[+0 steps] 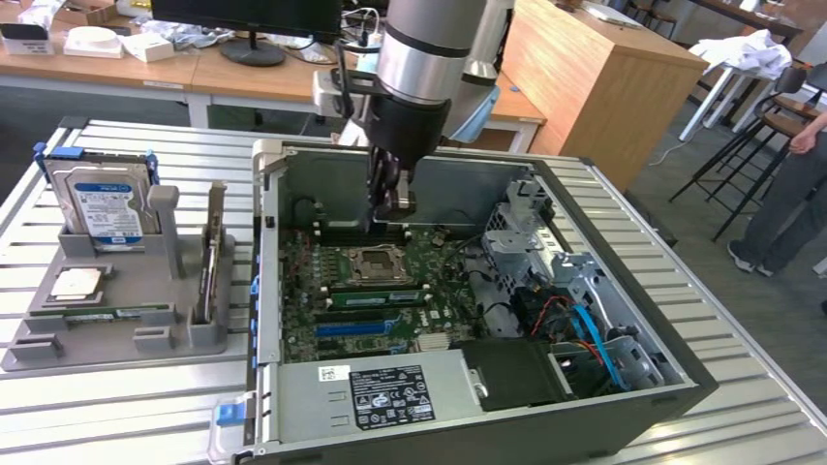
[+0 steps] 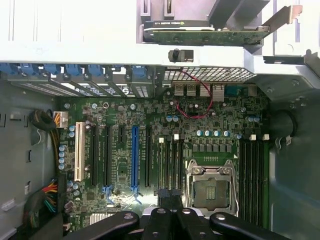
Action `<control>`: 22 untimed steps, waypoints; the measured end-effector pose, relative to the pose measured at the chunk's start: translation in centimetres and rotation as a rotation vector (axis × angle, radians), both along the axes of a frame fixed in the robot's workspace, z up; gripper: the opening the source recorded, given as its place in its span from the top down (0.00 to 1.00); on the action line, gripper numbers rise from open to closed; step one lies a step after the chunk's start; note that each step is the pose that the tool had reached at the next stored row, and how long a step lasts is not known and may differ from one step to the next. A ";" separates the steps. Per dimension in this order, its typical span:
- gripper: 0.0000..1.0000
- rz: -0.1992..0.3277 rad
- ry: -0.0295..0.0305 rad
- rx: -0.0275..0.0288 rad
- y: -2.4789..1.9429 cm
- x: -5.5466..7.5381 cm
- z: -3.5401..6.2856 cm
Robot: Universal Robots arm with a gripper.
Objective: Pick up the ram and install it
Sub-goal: 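Press down the ram until it locks into place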
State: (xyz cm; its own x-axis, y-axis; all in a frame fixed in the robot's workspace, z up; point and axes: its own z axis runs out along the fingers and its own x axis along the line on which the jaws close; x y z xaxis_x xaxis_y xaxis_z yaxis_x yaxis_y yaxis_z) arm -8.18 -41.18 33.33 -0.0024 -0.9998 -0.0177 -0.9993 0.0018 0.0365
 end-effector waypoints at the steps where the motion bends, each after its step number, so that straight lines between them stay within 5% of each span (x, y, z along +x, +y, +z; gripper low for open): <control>1: 0.90 0.000 0.0000 0.0000 0.01 0.1 0.00; 12: 0.90 0.000 -0.0002 0.0002 0.05 1.3 -0.01; 22: 0.90 0.000 -0.0001 0.0014 0.06 3.7 -0.02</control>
